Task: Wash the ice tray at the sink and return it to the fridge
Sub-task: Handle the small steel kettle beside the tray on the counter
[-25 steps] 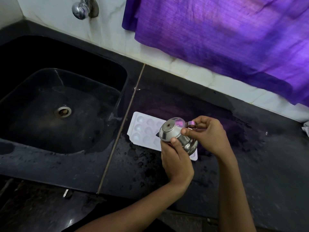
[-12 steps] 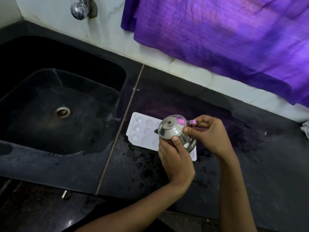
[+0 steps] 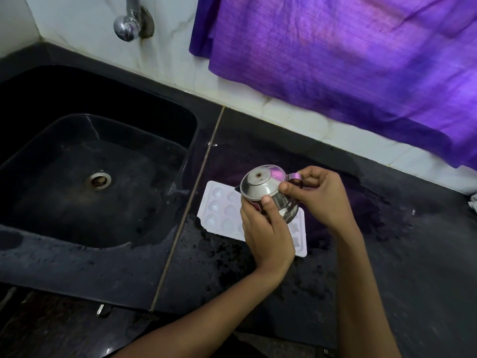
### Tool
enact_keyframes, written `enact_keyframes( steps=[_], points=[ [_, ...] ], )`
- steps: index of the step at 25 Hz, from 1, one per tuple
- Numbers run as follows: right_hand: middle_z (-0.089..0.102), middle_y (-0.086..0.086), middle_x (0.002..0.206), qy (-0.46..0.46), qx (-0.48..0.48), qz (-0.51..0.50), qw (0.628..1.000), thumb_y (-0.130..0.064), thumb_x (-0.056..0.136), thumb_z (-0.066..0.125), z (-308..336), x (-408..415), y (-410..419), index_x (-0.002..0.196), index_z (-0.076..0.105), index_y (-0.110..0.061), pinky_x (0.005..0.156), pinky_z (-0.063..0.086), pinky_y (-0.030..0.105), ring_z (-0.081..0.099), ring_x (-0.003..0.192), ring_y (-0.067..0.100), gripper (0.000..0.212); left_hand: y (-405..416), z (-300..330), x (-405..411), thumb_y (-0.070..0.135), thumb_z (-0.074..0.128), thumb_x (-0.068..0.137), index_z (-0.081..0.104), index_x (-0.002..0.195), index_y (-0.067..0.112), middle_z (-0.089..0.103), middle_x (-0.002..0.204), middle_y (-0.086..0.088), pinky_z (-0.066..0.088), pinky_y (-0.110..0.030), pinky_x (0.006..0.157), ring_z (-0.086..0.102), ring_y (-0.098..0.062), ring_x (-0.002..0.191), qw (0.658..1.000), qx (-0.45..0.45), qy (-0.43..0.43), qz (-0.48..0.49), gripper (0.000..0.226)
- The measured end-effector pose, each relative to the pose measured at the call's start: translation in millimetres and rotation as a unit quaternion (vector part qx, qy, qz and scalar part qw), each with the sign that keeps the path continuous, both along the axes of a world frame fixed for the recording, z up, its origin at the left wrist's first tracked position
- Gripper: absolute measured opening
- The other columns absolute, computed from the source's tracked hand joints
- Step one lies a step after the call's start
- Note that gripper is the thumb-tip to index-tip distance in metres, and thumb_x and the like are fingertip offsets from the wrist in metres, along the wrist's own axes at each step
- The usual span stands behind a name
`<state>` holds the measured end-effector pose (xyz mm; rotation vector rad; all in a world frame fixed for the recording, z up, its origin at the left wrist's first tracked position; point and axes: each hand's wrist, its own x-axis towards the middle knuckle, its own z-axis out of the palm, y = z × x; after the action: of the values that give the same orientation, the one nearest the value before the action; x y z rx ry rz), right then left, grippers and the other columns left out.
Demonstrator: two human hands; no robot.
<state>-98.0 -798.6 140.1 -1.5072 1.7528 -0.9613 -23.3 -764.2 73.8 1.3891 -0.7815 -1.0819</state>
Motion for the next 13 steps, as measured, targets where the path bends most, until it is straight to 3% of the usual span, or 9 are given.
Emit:
enact_keyframes(
  steps=[5, 13],
  points=[
    [0.073, -0.004, 0.072, 0.067, -0.003, -0.001, 0.998, -0.057, 0.045, 0.074, -1, 12, -18, 0.077, 0.066, -0.019, 0.077, 0.058, 0.041, 0.07, 0.073, 0.01, 0.05, -19, -5, 8, 0.043, 0.029, 0.098, 0.047, 0.129, 0.019, 0.06, 0.122, 0.003, 0.044, -0.032, 0.091, 0.057, -0.015, 0.11, 0.999, 0.028, 0.028, -0.006, 0.042],
    [0.071, -0.008, 0.073, 0.133, 0.004, -0.01, 0.991, -0.049, 0.058, 0.08, -7, 17, -31, 0.077, 0.065, -0.022, 0.077, 0.056, 0.039, 0.068, 0.074, 0.007, 0.036, -28, -14, 12, 0.044, 0.028, 0.098, 0.05, 0.121, 0.014, 0.063, 0.116, -0.001, 0.046, -0.029, 0.085, 0.06, -0.016, 0.104, 0.997, 0.06, 0.049, -0.025, 0.043]
  ],
)
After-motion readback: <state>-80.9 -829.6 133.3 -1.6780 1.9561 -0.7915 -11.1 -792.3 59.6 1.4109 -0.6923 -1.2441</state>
